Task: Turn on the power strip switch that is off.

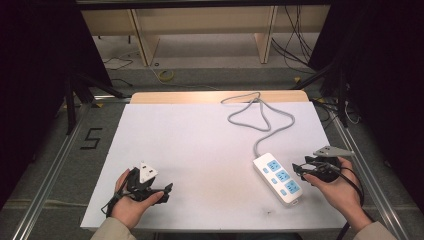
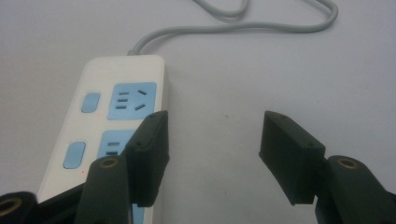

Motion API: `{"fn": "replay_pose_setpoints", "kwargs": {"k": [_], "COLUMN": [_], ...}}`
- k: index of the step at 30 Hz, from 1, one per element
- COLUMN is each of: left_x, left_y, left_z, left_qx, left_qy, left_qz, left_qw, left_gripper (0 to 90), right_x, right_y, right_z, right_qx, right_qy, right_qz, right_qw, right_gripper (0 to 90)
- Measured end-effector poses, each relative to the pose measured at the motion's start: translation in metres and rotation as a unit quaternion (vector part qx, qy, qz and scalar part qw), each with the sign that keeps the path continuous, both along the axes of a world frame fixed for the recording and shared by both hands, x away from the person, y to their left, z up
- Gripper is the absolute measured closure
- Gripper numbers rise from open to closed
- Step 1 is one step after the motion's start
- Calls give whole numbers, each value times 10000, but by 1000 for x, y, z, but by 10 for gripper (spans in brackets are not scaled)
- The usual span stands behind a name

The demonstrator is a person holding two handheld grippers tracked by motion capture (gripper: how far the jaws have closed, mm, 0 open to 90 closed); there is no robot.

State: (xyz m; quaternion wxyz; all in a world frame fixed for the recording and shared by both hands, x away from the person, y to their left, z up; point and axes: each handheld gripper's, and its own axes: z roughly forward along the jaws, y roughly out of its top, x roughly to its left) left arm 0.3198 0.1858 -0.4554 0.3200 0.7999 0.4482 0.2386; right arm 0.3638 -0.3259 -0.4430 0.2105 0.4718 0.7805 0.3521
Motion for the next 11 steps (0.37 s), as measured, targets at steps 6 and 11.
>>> {"fn": "replay_pose_setpoints", "kwargs": {"k": [6,11], "left_x": [0,0], "left_y": [0,-1], "left_z": [0,0], "left_qx": [9,3], "left_qy": [-2,-14], "left_qz": [-3,-2], "left_qw": [10000,10000], "left_gripper": [147,147], "right_x": [0,0], "right_y": [0,-1], "right_z": [0,0], "right_qx": [42,58], "right_qy": [-34,-36], "right_qz": [-17,-37], "right_qw": [10000,10000], "right_gripper": [395,392]}}
